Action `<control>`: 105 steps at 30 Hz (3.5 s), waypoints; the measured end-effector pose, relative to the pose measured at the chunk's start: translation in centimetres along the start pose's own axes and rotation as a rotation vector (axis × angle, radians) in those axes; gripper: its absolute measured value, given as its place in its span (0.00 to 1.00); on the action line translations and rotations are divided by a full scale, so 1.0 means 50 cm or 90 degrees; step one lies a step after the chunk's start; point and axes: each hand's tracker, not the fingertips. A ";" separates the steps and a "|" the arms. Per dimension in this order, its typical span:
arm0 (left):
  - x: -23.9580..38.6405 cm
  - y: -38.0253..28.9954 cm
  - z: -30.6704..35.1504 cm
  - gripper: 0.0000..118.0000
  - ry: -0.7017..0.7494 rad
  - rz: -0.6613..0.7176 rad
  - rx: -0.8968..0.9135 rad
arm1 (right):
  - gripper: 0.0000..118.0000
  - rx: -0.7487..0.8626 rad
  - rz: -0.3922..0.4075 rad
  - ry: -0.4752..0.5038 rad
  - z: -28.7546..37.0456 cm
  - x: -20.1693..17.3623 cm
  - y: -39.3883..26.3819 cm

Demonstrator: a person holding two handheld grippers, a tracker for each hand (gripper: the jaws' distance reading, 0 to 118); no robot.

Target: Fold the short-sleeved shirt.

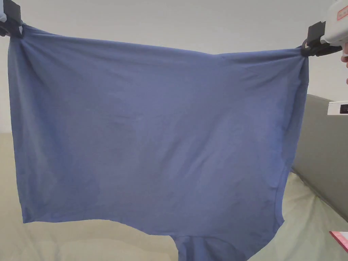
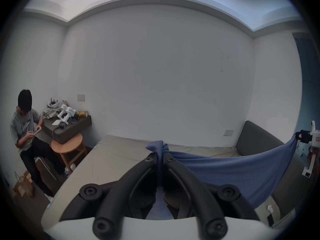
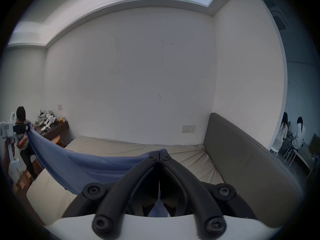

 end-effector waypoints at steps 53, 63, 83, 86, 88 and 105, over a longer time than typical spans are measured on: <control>-0.116 -1.114 0.049 0.04 -0.065 0.086 -0.410 | 0.01 -0.330 0.102 -0.010 -0.012 -0.067 -1.184; -0.159 -1.141 0.216 0.04 -0.083 0.140 -0.424 | 0.01 -0.363 0.128 0.024 0.190 -0.018 -1.219; -0.177 -1.235 0.465 0.04 -0.060 0.179 -0.505 | 0.01 -0.477 0.218 0.095 0.472 -0.005 -1.324; -0.178 -1.239 0.486 0.04 -0.050 0.164 -0.516 | 0.01 -0.488 0.214 0.106 0.499 -0.009 -1.334; -0.177 -1.243 0.491 0.04 -0.049 0.165 -0.517 | 0.01 -0.490 0.232 0.110 0.505 -0.013 -1.346; -0.162 -1.280 0.499 0.90 -0.007 0.172 -0.527 | 0.05 -0.524 0.219 0.094 0.450 -0.029 -1.401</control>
